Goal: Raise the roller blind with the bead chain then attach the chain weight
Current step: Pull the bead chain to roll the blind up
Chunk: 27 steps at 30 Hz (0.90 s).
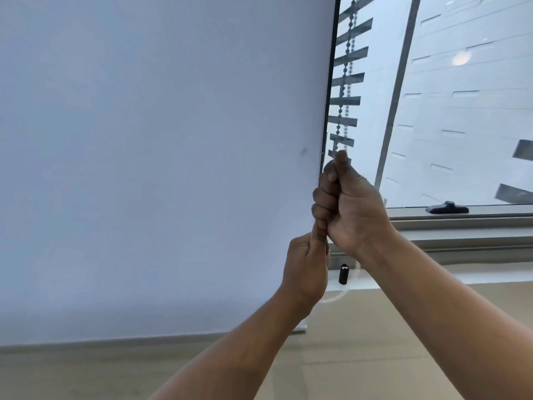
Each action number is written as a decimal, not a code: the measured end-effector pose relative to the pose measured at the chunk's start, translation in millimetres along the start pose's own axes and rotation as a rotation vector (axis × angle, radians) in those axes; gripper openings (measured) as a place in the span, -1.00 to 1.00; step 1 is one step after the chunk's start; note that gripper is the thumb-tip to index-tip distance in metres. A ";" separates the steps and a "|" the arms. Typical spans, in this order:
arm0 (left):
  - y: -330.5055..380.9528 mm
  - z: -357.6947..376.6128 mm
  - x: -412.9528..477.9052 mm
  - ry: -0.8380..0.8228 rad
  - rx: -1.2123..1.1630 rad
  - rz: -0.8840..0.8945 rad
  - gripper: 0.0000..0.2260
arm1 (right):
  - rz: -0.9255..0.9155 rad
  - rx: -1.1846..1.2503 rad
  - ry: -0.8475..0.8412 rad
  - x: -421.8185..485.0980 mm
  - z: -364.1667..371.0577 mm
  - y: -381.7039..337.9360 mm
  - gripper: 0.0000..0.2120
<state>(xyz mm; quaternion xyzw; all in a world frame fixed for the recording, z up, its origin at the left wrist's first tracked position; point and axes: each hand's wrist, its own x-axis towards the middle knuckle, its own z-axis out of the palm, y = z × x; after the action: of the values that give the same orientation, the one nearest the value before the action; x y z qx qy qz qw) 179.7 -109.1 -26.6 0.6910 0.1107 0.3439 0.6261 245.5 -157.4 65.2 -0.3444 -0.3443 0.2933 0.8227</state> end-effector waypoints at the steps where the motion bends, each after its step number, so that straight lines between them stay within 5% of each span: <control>1: -3.6 -0.6 -2.0 -0.004 0.013 0.015 -0.49 | -0.017 0.012 -0.015 -0.8 -2.8 4.6 -0.65; 10: -49.4 -29.1 -29.4 -0.127 0.413 0.124 -0.45 | 0.112 -0.097 0.093 -33.5 -51.2 77.5 -0.67; 20: 91.3 -14.2 47.3 0.090 -0.104 0.230 -0.58 | 0.135 -0.171 0.016 -41.1 -27.6 89.5 -0.67; 27: 93.7 -14.5 45.0 0.093 -0.207 0.249 -0.50 | 0.103 -0.314 -0.003 -39.3 -21.1 93.5 -0.57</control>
<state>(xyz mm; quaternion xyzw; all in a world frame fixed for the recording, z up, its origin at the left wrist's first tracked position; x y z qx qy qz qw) 178.1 -89.3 76.5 0.6144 0.0169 0.4601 0.6407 215.6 -138.2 -32.1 -0.4853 -0.3689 0.2785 0.7421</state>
